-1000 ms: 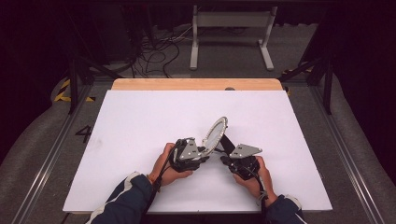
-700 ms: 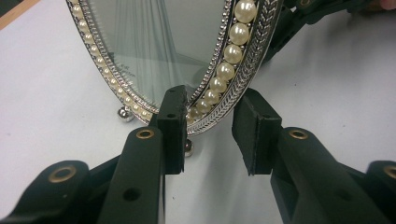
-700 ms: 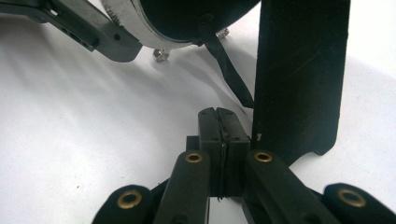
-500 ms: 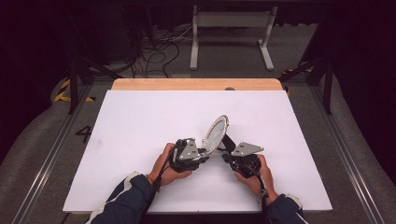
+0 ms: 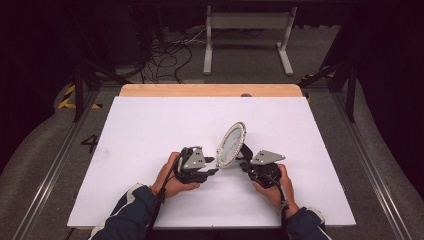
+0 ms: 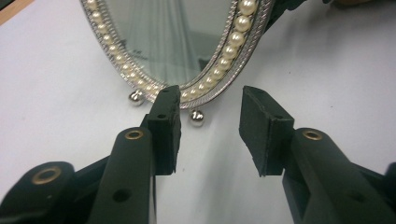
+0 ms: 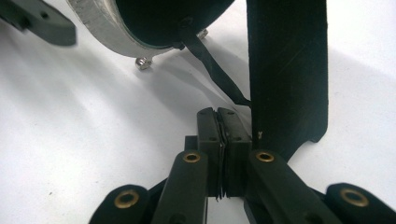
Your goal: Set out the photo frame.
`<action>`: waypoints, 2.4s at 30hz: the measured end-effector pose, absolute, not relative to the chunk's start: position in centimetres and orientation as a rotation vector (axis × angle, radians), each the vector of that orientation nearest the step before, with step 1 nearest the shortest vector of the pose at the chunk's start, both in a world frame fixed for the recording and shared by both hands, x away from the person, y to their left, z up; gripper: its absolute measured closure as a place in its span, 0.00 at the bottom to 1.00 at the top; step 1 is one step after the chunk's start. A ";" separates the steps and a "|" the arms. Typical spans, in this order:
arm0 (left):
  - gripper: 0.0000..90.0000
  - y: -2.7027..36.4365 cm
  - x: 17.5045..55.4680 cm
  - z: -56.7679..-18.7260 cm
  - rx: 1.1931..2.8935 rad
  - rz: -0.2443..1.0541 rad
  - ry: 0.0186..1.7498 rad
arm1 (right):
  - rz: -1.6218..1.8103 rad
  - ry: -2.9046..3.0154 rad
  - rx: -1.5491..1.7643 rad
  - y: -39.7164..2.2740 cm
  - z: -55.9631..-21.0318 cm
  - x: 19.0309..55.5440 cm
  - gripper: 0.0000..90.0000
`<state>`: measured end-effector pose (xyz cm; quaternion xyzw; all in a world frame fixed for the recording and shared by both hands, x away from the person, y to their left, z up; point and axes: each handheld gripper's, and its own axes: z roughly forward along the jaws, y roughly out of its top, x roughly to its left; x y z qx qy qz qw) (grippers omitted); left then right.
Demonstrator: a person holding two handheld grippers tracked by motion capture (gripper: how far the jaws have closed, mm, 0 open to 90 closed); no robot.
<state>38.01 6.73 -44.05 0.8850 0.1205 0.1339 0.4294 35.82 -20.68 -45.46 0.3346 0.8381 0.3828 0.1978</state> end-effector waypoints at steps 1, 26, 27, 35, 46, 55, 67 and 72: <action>0.63 7.0 38.0 -44.0 2.216 0.334 0.303 | 1.071 2.343 0.937 -20.7 -45.5 35.8 0.99; 0.20 16.0 35.4 -44.9 2.214 0.363 0.577 | 1.054 2.320 0.959 -21.4 -45.3 36.5 0.95; 0.19 16.4 35.2 -45.1 2.220 0.368 0.586 | 1.057 2.317 0.965 -21.4 -45.3 36.6 0.94; 0.18 18.6 34.4 -45.5 2.219 0.393 0.653 | 1.070 2.320 0.963 -21.2 -45.4 36.3 0.83; 0.18 20.1 33.4 -45.6 2.202 0.426 0.687 | 1.197 2.338 0.859 -18.9 -44.3 34.5 0.63; 0.19 19.7 33.4 -45.8 2.208 0.435 0.686 | 1.287 2.258 1.017 -17.2 -44.1 35.2 0.46; 0.19 19.5 33.5 -45.9 2.215 0.432 0.676 | 1.300 2.132 1.116 -15.8 -44.1 36.5 0.55; 0.18 19.3 33.4 -45.9 2.201 0.414 0.671 | 1.316 2.086 1.167 -15.5 -44.4 36.8 0.62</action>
